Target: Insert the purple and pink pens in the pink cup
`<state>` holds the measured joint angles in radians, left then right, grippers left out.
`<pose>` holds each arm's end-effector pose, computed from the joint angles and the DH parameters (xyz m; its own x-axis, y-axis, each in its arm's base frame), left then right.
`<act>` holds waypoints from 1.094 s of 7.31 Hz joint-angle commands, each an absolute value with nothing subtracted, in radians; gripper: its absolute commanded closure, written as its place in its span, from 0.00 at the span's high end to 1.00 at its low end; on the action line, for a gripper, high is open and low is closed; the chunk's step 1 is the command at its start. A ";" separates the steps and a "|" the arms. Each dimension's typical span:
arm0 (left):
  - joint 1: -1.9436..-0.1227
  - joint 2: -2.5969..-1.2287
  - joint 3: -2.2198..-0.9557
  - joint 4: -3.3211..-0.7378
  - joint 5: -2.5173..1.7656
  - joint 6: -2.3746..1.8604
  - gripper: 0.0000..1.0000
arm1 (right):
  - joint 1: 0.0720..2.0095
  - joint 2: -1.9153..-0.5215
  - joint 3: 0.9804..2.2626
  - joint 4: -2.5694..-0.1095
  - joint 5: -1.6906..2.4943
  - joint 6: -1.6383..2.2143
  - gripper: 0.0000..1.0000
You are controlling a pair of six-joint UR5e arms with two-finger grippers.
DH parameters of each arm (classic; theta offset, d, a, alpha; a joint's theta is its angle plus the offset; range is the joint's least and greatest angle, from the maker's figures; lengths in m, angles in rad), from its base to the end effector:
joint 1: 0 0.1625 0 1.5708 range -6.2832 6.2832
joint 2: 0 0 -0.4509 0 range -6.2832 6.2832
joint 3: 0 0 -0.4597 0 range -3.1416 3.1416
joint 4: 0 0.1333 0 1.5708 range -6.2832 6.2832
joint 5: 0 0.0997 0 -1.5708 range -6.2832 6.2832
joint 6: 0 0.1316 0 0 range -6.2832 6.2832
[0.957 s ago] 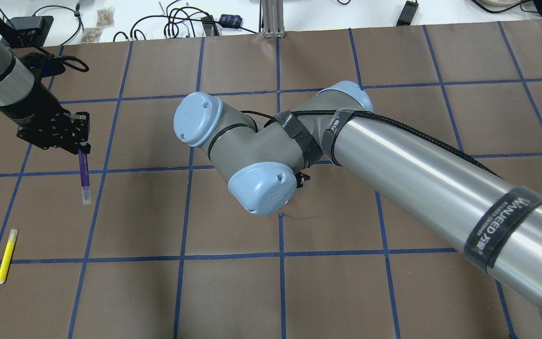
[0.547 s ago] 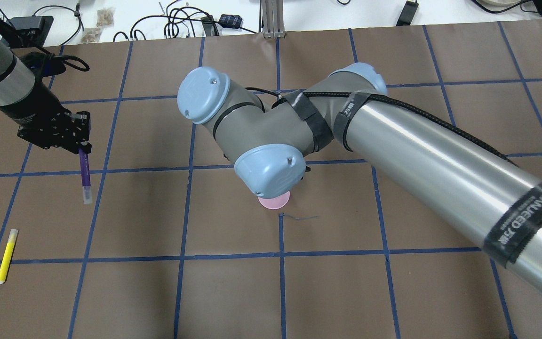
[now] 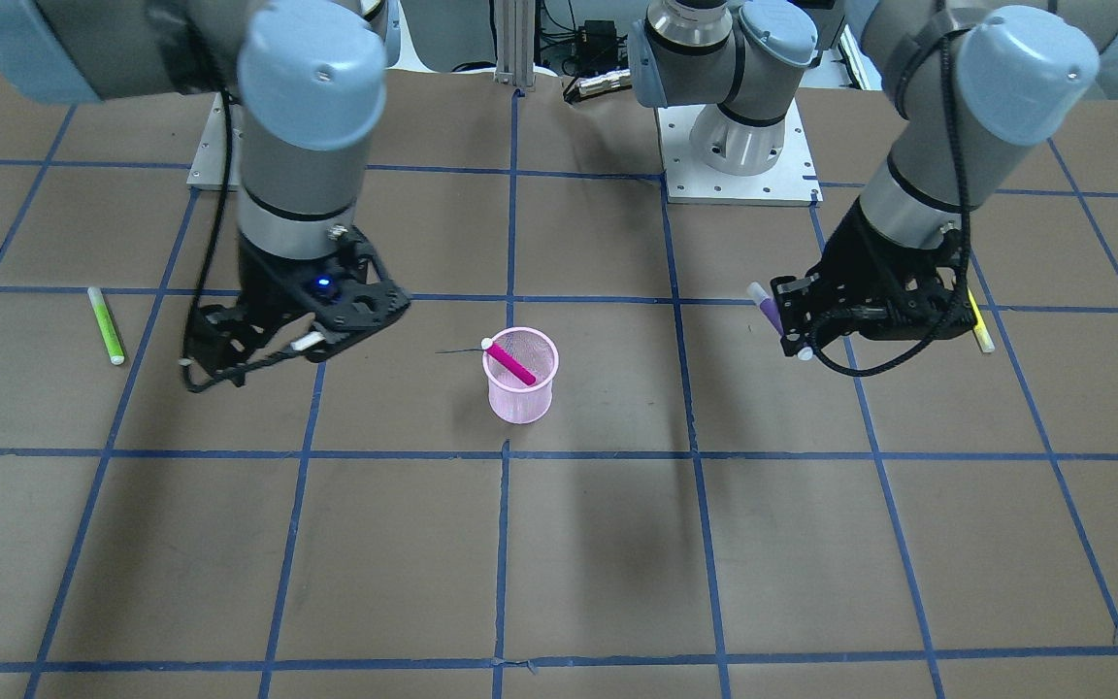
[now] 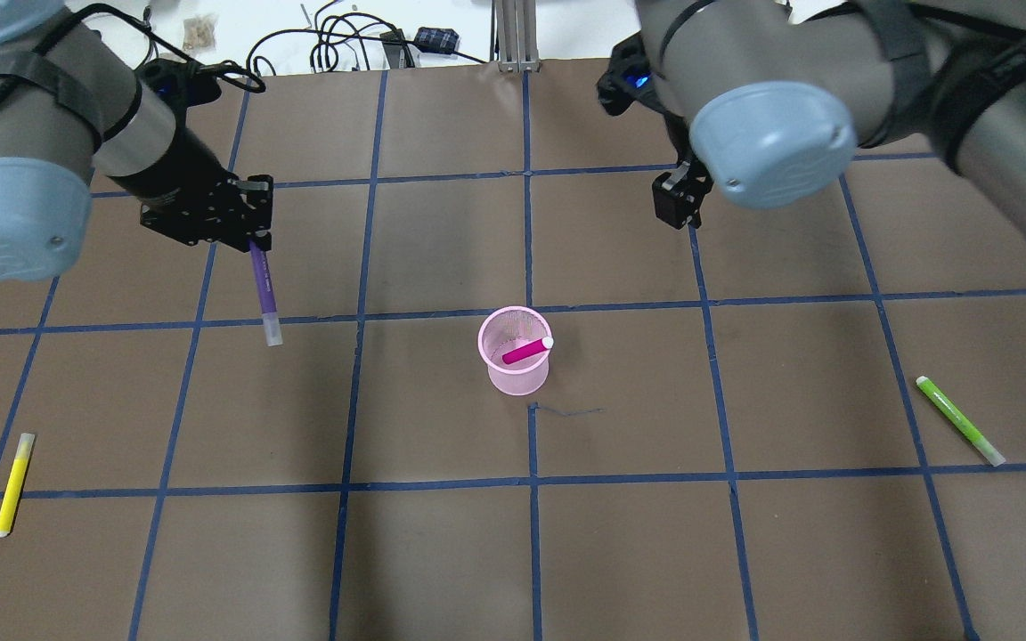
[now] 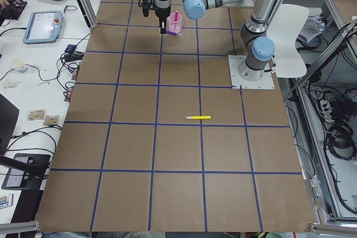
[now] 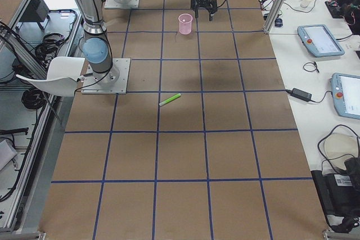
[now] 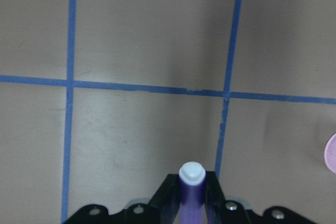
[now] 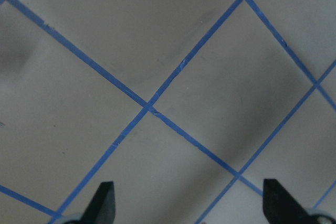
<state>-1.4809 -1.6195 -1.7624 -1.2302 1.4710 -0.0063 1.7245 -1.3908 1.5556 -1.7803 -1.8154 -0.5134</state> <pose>-0.0937 -0.5916 0.3832 -0.9913 -0.0856 0.0998 -0.0956 0.9904 -0.0995 0.1981 -0.6164 0.4076 -0.7615 -0.6049 0.2327 -0.6049 0.7923 0.0799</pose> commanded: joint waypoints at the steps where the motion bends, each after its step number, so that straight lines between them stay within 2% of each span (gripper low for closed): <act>1: -1.670 -1.635 -1.764 -0.966 1.468 -0.250 0.00 | 1.567 -1.459 1.548 -1.679 -1.556 -0.247 1.00; 2: -1.749 -1.625 -1.778 -0.916 1.482 -0.274 0.00 | 1.560 -1.476 1.557 -1.663 -1.545 -0.047 1.00; 5: -1.892 -1.621 -1.798 -0.885 1.585 -0.395 0.00 | 1.548 -1.486 1.563 -1.661 -1.386 0.020 1.00; 8: -1.965 -1.677 -1.925 -0.600 1.704 -0.477 0.00 | 1.560 -1.505 1.578 -1.660 -1.327 0.123 1.00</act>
<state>-1.9464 -1.6572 -1.8789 -0.7021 1.6758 -0.4539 1.5535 -1.4967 1.5761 -1.6595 -1.3371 0.0950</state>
